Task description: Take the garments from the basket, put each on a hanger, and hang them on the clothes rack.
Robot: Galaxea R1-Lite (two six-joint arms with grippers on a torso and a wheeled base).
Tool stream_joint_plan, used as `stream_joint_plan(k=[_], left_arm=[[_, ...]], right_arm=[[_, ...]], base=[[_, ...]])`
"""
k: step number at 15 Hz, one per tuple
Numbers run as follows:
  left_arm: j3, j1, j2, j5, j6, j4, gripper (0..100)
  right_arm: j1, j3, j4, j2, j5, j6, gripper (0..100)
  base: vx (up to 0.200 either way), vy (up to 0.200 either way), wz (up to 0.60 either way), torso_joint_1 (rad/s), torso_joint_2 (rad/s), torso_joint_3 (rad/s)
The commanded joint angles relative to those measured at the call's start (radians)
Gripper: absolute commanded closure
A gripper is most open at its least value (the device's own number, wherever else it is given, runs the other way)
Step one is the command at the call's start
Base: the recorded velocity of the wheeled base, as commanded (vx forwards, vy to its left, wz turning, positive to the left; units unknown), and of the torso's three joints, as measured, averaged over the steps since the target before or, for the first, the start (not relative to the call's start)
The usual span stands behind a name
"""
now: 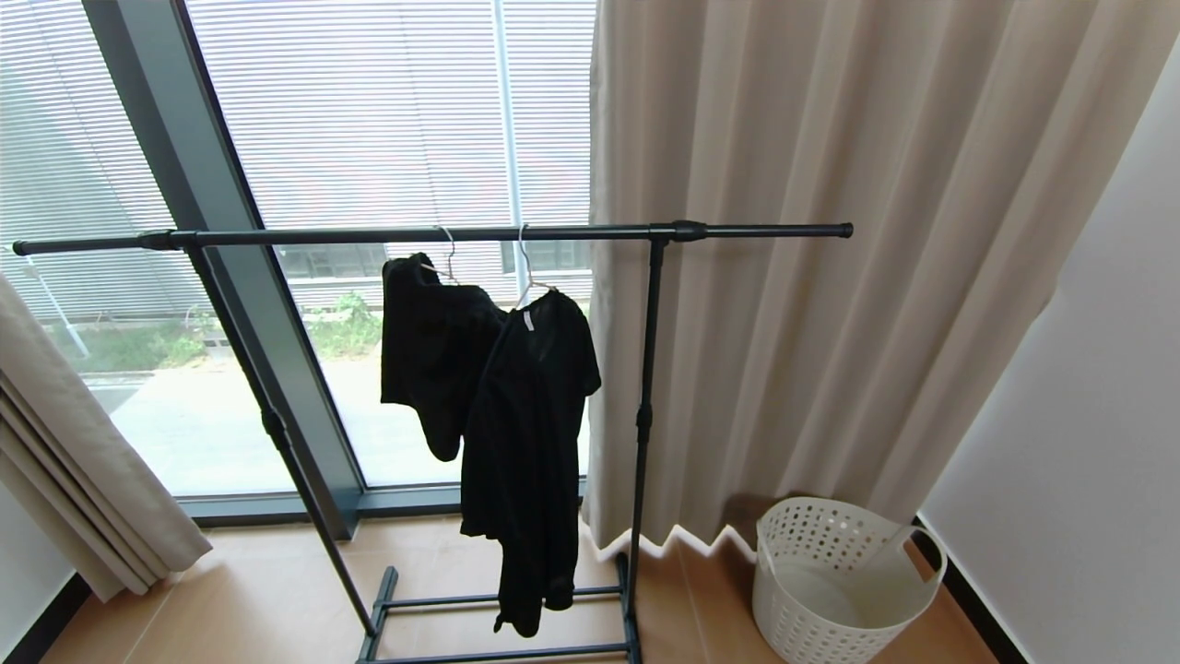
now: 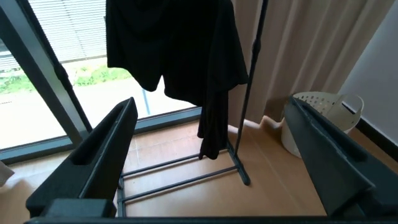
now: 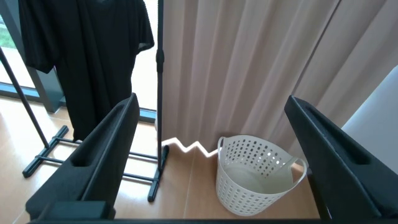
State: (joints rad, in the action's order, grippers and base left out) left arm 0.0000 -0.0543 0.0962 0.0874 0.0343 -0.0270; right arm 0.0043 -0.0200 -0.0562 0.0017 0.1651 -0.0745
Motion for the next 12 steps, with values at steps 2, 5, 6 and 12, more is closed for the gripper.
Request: stream_joint_plan(k=[2,5,6,12], left_arm=[[0.0,0.113,-0.016,0.003,-0.004,-0.002,0],[0.0,0.113,-0.019,0.014,-0.004,-0.007,0],[0.0,0.088,-0.03,0.044,-0.004,-0.007,0],[0.0,0.045,-0.096,0.141,0.015,-0.011,0]], right_arm=[[0.0,0.0,0.001,-0.002,0.001,0.001,0],[0.0,0.0,-0.001,-0.002,0.001,0.002,0],[0.0,0.0,-0.001,-0.002,0.001,0.001,0],[0.0,0.0,-0.001,-0.002,0.001,0.001,0]], base=[[0.0,0.0,0.0,0.0,0.0,0.0],[0.0,0.0,0.0,0.0,0.0,0.0],[0.0,0.0,0.0,0.0,0.0,0.0],[0.0,0.0,0.0,0.0,0.0,0.0]])
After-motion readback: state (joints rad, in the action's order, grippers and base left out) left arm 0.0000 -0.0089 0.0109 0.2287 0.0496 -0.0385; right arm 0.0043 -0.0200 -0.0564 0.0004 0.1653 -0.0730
